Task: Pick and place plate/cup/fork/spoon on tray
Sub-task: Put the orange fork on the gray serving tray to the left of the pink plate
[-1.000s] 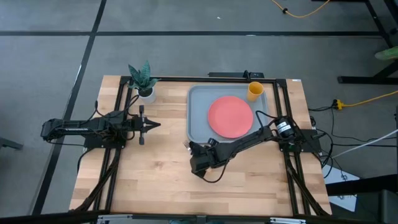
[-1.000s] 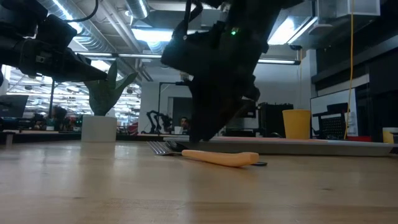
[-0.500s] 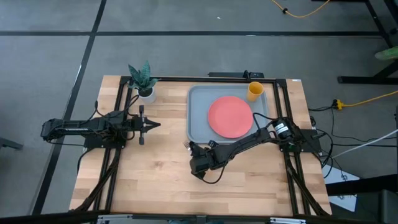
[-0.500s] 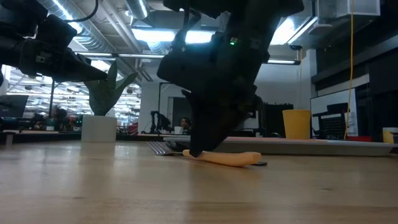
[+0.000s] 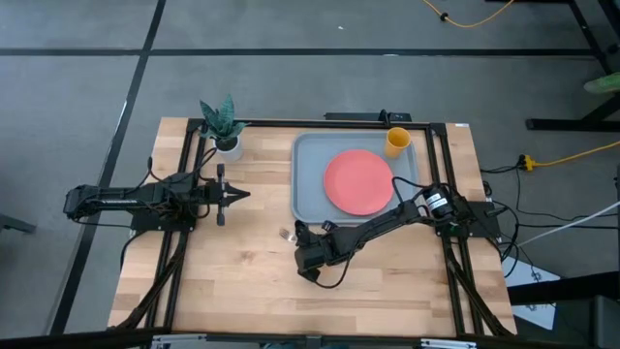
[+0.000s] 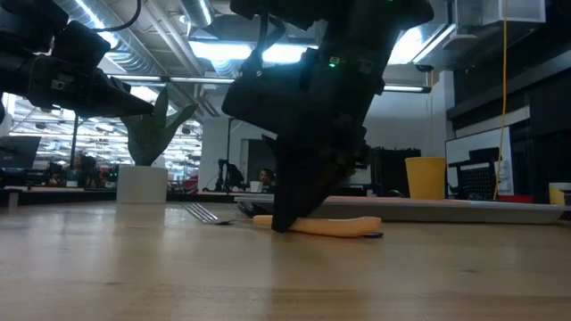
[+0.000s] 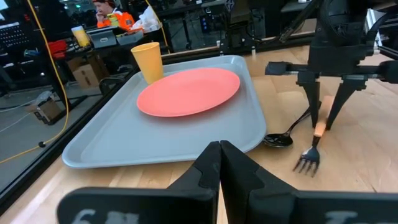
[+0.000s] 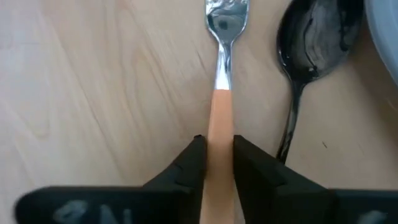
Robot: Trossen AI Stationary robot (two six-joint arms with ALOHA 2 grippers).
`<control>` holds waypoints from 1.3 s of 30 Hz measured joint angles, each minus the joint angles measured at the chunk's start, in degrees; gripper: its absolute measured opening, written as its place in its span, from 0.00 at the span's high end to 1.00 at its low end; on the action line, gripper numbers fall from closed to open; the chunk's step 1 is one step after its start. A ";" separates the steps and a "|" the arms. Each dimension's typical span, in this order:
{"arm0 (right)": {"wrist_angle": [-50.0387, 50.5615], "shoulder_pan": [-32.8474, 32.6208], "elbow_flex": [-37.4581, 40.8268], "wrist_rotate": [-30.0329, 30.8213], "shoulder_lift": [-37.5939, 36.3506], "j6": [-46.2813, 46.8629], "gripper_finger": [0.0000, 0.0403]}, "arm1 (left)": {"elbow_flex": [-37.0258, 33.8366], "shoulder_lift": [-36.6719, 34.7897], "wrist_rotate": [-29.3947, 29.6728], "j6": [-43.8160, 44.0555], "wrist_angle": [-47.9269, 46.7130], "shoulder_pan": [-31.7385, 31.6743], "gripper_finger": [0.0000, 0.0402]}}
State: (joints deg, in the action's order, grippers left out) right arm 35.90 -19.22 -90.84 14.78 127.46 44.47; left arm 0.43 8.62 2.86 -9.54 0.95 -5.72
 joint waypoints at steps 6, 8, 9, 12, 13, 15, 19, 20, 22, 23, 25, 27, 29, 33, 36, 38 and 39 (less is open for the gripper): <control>-0.85 0.04 0.08 -1.27 0.11 -2.66 0.87 | 0.00 0.00 0.01 -0.02 0.00 0.01 1.00; -1.13 0.04 -0.10 -1.35 0.11 -4.34 0.87 | 0.00 0.00 0.01 -0.02 0.00 0.01 1.00; -0.71 0.04 -0.71 -1.35 0.12 -5.14 0.87 | 0.00 0.00 0.01 0.00 0.00 -0.01 1.00; 1.67 0.09 -3.66 -1.73 0.70 -7.54 0.87 | 0.00 0.00 0.01 -0.02 0.00 0.00 1.00; 2.80 0.10 -4.94 -1.77 0.89 -8.20 0.87 | 0.00 0.00 0.01 -0.01 0.00 -0.01 1.00; 4.69 0.04 -7.44 -1.20 0.89 -9.68 0.87 | 0.00 -0.02 0.01 -0.02 0.00 -0.01 1.00; 8.41 0.24 -12.41 0.95 0.66 -11.58 0.87 | 0.00 0.00 0.01 -0.02 0.00 -0.01 1.00; 9.64 0.58 -13.69 2.08 0.66 -11.81 0.87 | 0.00 0.00 0.01 -0.02 0.00 -0.01 1.00; 11.93 1.64 -16.23 4.90 0.63 -11.83 0.87 | 0.00 0.00 0.01 -0.01 0.00 0.01 1.00; 13.57 2.32 -17.44 6.41 0.56 -11.39 0.87 | 0.00 0.00 0.01 0.00 0.00 -0.01 1.00; 17.27 3.89 -18.94 9.68 0.48 -9.10 0.87 | 0.00 0.00 0.01 -0.02 0.00 0.00 1.00; 19.52 5.73 -19.88 11.51 0.48 -7.22 0.87 | 0.00 0.00 0.01 -0.02 0.00 0.01 1.00; 19.99 7.80 -20.12 12.51 0.47 -5.12 0.87 | 0.00 0.00 0.01 -0.02 0.00 -0.01 1.00; 19.57 12.11 -20.12 12.49 0.48 -0.73 0.87 | 0.00 0.00 0.01 -0.02 0.00 -0.01 1.00; 18.26 14.56 -19.35 11.62 0.37 2.53 0.87 | 0.00 0.00 0.01 -0.02 -0.01 0.00 1.00; 19.57 15.93 -19.20 10.92 0.39 6.92 0.87 | 0.00 -0.01 0.00 -0.02 0.00 0.00 1.00; 19.46 16.52 -18.98 10.93 0.39 8.65 0.87 | 0.00 -0.01 0.01 -0.02 0.00 -0.01 1.00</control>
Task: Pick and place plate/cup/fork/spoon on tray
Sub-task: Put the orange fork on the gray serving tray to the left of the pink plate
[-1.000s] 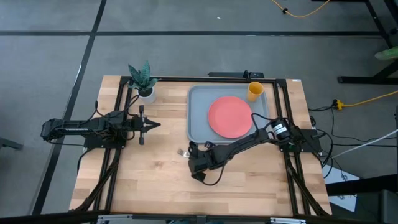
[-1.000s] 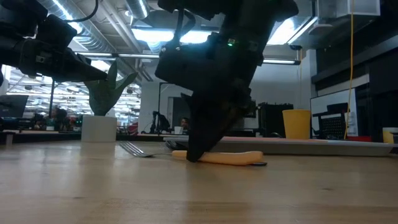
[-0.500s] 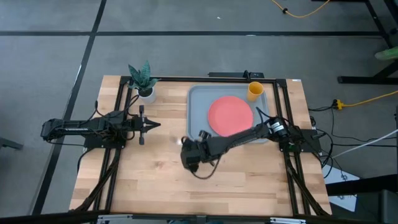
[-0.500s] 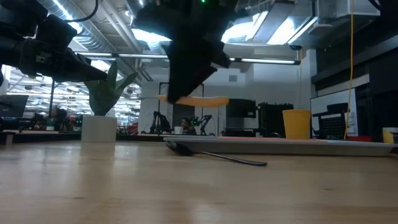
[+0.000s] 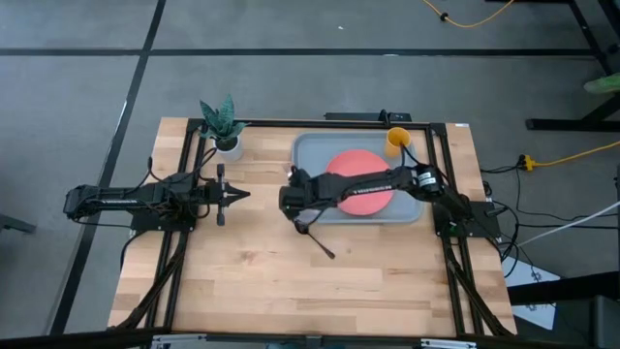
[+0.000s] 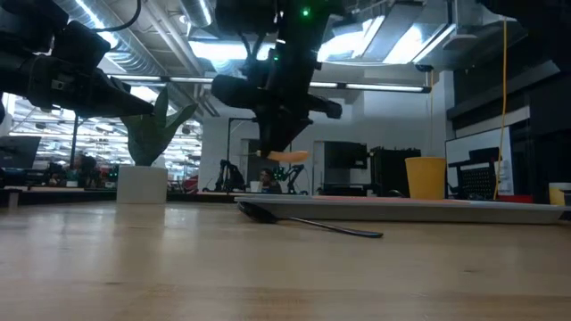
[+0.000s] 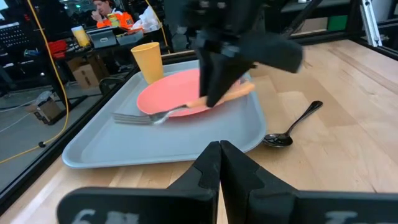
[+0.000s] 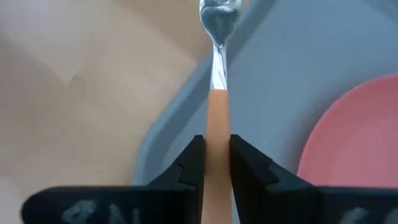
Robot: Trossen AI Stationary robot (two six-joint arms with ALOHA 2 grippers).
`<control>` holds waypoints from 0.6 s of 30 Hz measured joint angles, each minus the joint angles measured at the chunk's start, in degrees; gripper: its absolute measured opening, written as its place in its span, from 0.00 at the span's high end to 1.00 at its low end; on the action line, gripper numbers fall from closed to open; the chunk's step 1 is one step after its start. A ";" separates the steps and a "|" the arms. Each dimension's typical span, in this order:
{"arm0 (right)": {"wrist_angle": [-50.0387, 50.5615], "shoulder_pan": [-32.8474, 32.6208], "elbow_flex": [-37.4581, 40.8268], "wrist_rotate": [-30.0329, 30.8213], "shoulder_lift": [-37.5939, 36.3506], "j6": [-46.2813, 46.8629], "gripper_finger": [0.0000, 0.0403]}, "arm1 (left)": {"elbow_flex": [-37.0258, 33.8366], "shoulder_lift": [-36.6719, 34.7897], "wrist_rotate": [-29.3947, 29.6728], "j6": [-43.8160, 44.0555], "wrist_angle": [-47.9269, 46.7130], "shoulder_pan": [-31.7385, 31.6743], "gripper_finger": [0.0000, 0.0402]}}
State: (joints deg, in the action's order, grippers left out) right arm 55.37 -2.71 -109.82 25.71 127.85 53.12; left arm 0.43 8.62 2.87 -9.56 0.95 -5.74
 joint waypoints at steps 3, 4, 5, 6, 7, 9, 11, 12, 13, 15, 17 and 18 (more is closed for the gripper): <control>-1.86 1.83 2.34 -0.78 -0.10 4.63 0.87 | 0.00 0.01 0.00 0.00 0.00 0.00 1.00; -1.84 2.44 2.84 -1.51 0.07 6.20 0.87 | 0.00 0.01 0.00 0.00 0.00 0.00 1.00; -2.33 3.01 3.51 -2.40 0.09 7.82 0.87 | 0.00 0.01 -0.01 0.00 0.00 0.02 1.00; -3.72 3.59 4.56 -3.22 -0.04 9.09 0.87 | 0.00 -0.01 0.00 0.00 0.00 0.00 1.00; -5.70 4.14 5.93 -4.04 -0.15 10.19 0.87 | 0.00 0.01 0.00 0.00 0.00 0.02 1.00; -8.36 5.15 8.31 -6.26 -0.11 11.37 0.87 | 0.00 0.00 0.00 0.00 0.00 0.00 1.00; -12.26 6.03 10.39 -8.55 0.00 12.73 0.87 | 0.00 -0.01 0.00 0.00 0.00 0.01 1.00; -13.70 6.38 11.14 -9.20 0.00 14.05 0.87 | 0.00 0.00 0.00 0.00 0.00 0.02 1.00; -14.25 6.66 11.72 -9.60 -0.02 15.06 0.87 | 0.00 0.00 0.00 0.00 0.00 0.01 1.00; -14.09 7.07 12.37 -10.25 -0.02 16.84 0.87 | 0.00 0.00 0.00 0.00 0.00 0.00 1.00; -14.12 7.22 12.52 -10.04 -0.02 19.00 0.87 | 0.00 -0.01 0.00 0.00 0.00 0.00 1.00; -14.09 7.22 12.52 -9.35 -0.02 20.69 0.86 | 0.00 -0.01 0.00 0.01 0.00 0.01 1.00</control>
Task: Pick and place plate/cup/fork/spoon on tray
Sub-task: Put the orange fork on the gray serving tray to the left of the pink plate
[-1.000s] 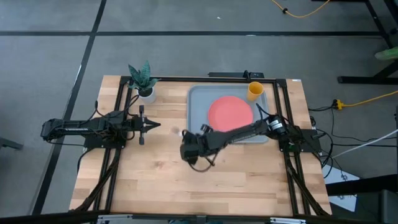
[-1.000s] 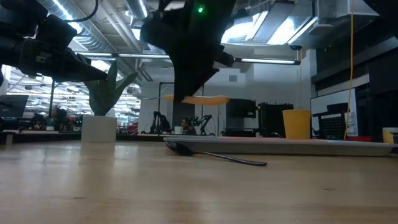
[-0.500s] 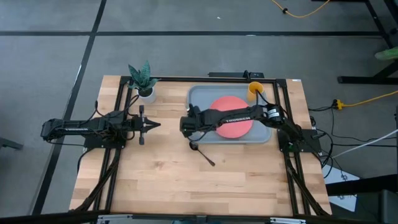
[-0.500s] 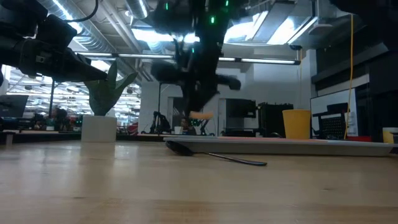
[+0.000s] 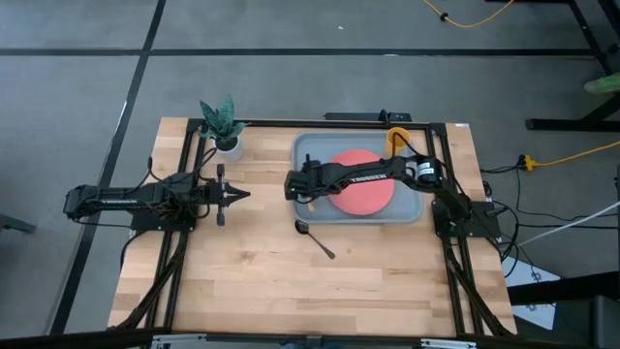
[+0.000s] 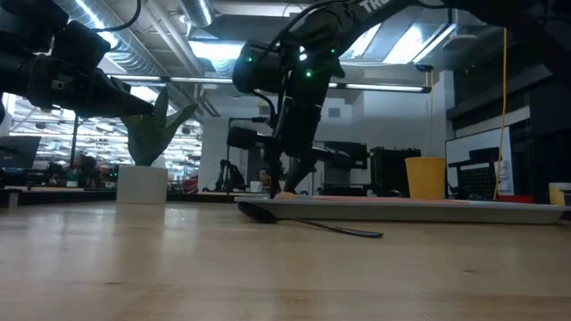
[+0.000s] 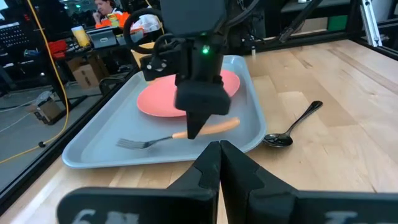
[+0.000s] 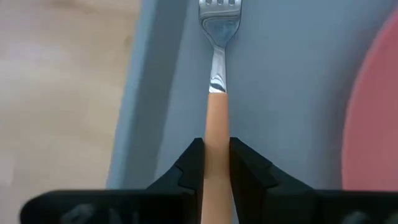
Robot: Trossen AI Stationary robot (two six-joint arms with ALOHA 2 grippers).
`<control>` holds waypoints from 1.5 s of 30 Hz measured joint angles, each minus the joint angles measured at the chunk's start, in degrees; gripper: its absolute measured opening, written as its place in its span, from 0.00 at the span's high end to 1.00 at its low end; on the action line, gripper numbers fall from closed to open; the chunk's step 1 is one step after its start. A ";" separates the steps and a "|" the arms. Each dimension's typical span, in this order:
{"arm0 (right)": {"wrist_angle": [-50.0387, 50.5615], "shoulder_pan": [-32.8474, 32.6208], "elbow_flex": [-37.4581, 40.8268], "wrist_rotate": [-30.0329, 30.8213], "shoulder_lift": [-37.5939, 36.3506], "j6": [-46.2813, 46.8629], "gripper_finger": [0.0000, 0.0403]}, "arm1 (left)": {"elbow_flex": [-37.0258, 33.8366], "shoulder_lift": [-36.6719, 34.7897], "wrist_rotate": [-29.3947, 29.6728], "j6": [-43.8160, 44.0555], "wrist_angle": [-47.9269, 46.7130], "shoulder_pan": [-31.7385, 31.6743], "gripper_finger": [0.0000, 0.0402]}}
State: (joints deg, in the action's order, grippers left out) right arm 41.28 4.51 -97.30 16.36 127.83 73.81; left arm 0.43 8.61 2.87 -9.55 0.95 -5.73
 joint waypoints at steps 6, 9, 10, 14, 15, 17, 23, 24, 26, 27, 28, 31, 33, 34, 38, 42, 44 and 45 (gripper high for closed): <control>0.39 0.00 0.02 1.86 0.00 6.53 0.83 | -0.02 0.01 0.00 -0.01 0.00 0.01 1.00; 0.92 -0.02 0.02 1.93 0.00 6.55 0.83 | 0.00 0.01 0.00 -0.01 0.00 -0.01 1.00; 1.19 -0.02 0.02 1.95 0.00 6.81 0.83 | 0.00 0.00 -0.01 -0.01 0.00 0.01 1.00; 1.67 0.19 0.02 1.98 0.00 6.82 0.83 | 0.00 0.00 0.00 -0.01 0.00 0.01 1.00; 1.98 0.20 0.02 1.99 0.00 6.67 0.83 | 0.00 0.01 -0.01 -0.01 0.00 0.00 1.00; 2.51 0.20 0.02 1.99 0.00 6.70 0.83 | 0.00 0.01 0.00 0.01 0.00 -0.01 1.00; 2.36 0.18 0.02 2.34 -0.02 6.62 0.82 | 0.00 0.01 -0.01 -0.01 0.00 -0.01 1.00; 2.42 0.15 0.02 2.81 -0.02 6.58 0.82 | 0.00 -0.01 0.00 -0.01 0.00 -0.01 1.00; 2.48 0.18 0.02 3.03 -0.02 6.63 0.82 | 0.00 0.00 0.00 -0.01 0.00 -0.01 1.00; 2.33 0.20 0.02 3.06 -0.02 6.65 0.82 | -0.02 0.01 0.00 -0.01 0.00 -0.01 1.00; 2.22 0.20 0.02 3.06 -0.02 6.65 0.82 | -0.01 0.01 0.00 -0.01 0.00 0.00 1.00; 2.25 0.20 0.02 3.08 -0.02 6.65 0.82 | 0.00 -0.01 0.00 -0.01 0.00 0.01 1.00; 2.29 0.20 0.02 3.08 -0.04 6.63 0.81 | 0.00 0.01 0.00 -0.01 -0.01 0.00 1.00; 2.43 0.20 0.02 3.06 -0.04 6.63 0.81 | -0.02 0.01 0.00 -0.01 0.00 0.01 1.00; 2.91 0.17 0.02 3.06 -0.04 6.65 0.81 | -0.01 0.01 0.00 0.00 0.00 0.00 1.00; 3.10 0.20 0.02 3.04 -0.04 6.63 0.81 | 0.00 0.01 0.00 -0.01 0.00 -0.01 1.00; 3.10 0.20 0.02 3.04 -0.04 6.65 0.81 | 0.00 0.01 -0.02 -0.01 0.00 0.01 1.00; 3.05 0.20 0.02 3.02 -0.04 6.65 0.81 | 0.00 0.01 -0.02 -0.01 0.00 0.00 1.00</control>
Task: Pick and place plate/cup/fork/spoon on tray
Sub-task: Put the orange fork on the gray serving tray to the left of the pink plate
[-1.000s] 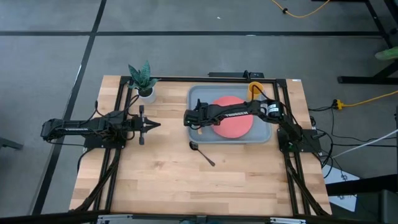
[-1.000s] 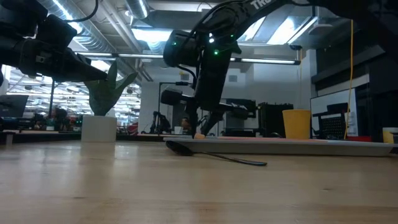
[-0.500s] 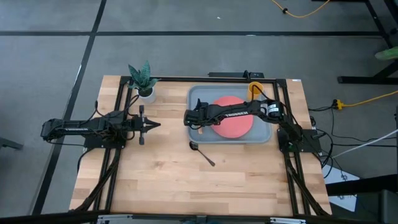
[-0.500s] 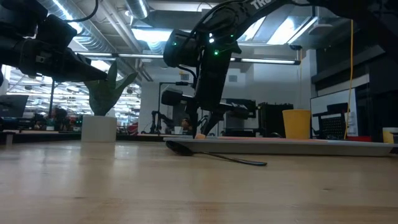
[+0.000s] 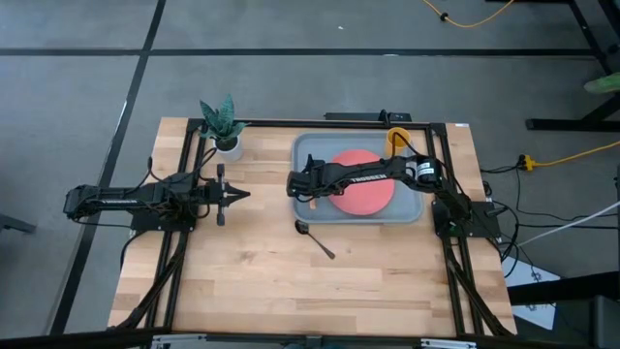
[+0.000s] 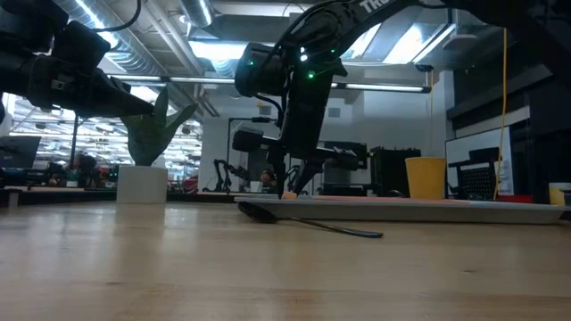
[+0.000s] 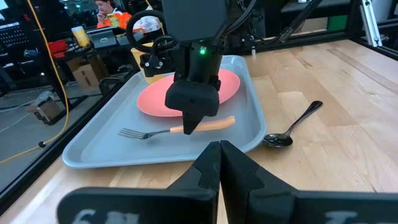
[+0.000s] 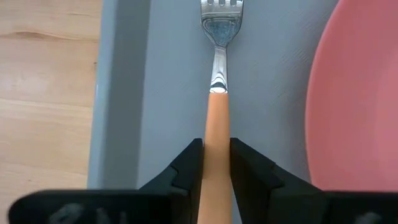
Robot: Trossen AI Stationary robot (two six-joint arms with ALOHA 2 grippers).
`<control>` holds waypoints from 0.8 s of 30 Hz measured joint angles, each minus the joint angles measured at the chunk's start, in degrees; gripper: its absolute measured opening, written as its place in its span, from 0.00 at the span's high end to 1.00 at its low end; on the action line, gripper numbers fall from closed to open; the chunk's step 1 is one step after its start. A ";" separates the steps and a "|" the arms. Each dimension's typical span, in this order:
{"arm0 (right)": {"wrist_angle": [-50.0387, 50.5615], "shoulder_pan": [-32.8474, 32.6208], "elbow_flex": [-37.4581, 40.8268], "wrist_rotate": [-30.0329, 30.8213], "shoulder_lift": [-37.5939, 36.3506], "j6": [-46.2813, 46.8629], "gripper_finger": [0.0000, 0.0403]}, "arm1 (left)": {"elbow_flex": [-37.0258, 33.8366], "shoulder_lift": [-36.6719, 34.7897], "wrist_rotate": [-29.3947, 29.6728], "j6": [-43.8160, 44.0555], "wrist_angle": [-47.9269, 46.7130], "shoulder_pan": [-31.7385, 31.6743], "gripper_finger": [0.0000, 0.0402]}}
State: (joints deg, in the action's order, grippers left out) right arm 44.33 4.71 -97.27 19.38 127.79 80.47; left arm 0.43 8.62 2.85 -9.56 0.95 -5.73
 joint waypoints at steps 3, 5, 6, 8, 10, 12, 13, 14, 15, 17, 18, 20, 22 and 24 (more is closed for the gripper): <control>-0.15 -0.02 0.00 -0.03 -0.01 0.00 0.81 | -0.01 -0.01 0.02 0.00 0.00 0.00 1.00; -0.17 0.00 0.00 -0.03 0.00 0.02 0.81 | -0.01 -0.01 0.02 0.00 -0.01 0.00 1.00; -0.17 0.00 0.00 -0.03 -0.02 0.02 0.81 | -0.01 0.00 0.02 0.00 0.00 0.00 1.00; -0.21 0.00 0.00 -0.04 -0.02 -0.01 0.81 | -0.01 0.00 0.01 0.00 0.00 0.00 1.00; -0.12 0.00 0.00 -0.04 -0.02 -0.02 0.81 | 0.00 0.00 0.02 0.02 0.00 0.01 1.00; 0.07 -0.02 0.00 -0.05 -0.02 -0.04 0.81 | -0.02 0.00 0.02 0.00 0.00 0.02 1.00; 0.13 -0.01 0.00 -0.03 -0.02 -0.04 0.81 | 0.00 0.00 0.02 0.02 0.00 0.01 1.00; 0.22 0.00 0.00 -0.03 -0.02 -0.06 0.81 | -0.02 0.00 0.01 0.01 0.00 0.00 1.00; 0.29 0.00 0.00 -0.03 -0.02 -0.08 0.81 | 0.00 -0.01 0.01 0.00 -0.01 0.01 1.00; 0.24 0.00 0.00 -0.01 -0.02 -0.80 0.81 | -0.01 0.00 0.02 0.02 0.00 0.00 1.00; 0.17 0.00 0.00 0.01 -0.02 -1.33 0.81 | 0.00 0.00 0.01 0.00 0.00 0.00 1.00; 0.12 0.00 0.00 0.04 -0.04 -2.78 0.81 | -0.01 -0.01 0.00 0.00 0.00 0.00 1.00; 0.12 -0.01 0.00 0.21 -0.04 -2.82 0.81 | -0.02 0.00 0.02 0.00 0.00 0.00 1.00; 0.14 -0.02 0.00 1.01 -0.04 -2.72 0.81 | -0.01 -0.01 0.01 0.00 0.00 0.00 1.00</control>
State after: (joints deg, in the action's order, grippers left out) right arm 44.47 4.69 -97.27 20.40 127.74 77.74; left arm 0.42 8.61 2.86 -9.56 0.95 -5.73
